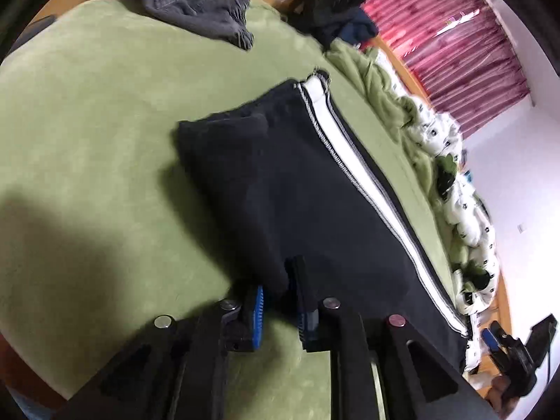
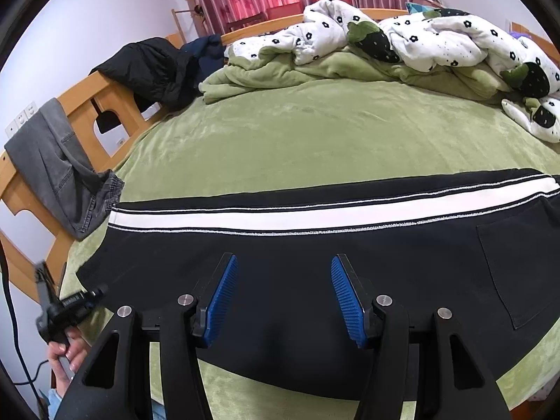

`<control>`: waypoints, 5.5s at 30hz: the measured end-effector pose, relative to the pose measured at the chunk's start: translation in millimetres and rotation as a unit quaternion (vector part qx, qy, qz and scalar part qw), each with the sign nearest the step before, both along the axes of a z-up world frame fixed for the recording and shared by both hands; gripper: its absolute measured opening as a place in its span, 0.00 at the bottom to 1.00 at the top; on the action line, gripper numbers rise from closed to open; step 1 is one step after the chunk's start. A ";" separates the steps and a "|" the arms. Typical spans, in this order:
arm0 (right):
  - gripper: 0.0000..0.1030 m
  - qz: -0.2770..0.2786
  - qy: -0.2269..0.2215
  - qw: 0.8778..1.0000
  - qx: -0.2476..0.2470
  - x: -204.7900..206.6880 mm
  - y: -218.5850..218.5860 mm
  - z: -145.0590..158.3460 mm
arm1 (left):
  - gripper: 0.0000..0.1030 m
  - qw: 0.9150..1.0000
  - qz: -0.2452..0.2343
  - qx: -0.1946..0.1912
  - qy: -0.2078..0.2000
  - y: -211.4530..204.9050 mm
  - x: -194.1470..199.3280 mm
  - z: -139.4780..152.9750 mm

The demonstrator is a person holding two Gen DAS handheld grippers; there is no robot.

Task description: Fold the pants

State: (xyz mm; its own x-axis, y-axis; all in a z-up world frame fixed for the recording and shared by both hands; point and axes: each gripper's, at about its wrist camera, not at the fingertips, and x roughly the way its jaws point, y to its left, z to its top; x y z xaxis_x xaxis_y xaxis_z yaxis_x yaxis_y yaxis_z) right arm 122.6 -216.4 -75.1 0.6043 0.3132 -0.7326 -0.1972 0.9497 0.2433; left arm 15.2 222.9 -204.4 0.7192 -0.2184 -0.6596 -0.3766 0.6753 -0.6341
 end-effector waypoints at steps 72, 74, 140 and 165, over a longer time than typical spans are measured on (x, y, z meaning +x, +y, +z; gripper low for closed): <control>0.25 0.207 0.019 0.953 -0.219 182.4 -2.1 -110.9 | 0.17 0.974 -0.046 0.224 0.005 33.6 181.8 49.7; 0.06 0.212 0.004 0.951 -0.226 176.9 -0.1 -109.9 | 0.11 0.974 -0.041 0.223 -0.005 35.2 178.7 52.8; 0.45 -0.116 -0.032 0.989 -0.088 65.9 -95.7 14.4 | 0.52 0.976 -0.132 0.170 -0.025 -72.4 66.5 79.0; 0.51 0.002 0.008 0.993 -0.122 -20.7 -11.0 -31.1 | 0.32 0.995 0.096 0.002 -0.035 43.5 22.4 4.7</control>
State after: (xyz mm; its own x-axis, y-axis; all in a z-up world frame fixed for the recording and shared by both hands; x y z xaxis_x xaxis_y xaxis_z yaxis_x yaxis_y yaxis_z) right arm 101.9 -227.4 -106.2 0.5918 0.1279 -0.7959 -0.1989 0.9800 0.0096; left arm 37.7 266.5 -199.7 0.7912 -0.0709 -0.6074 -0.4536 0.5980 -0.6608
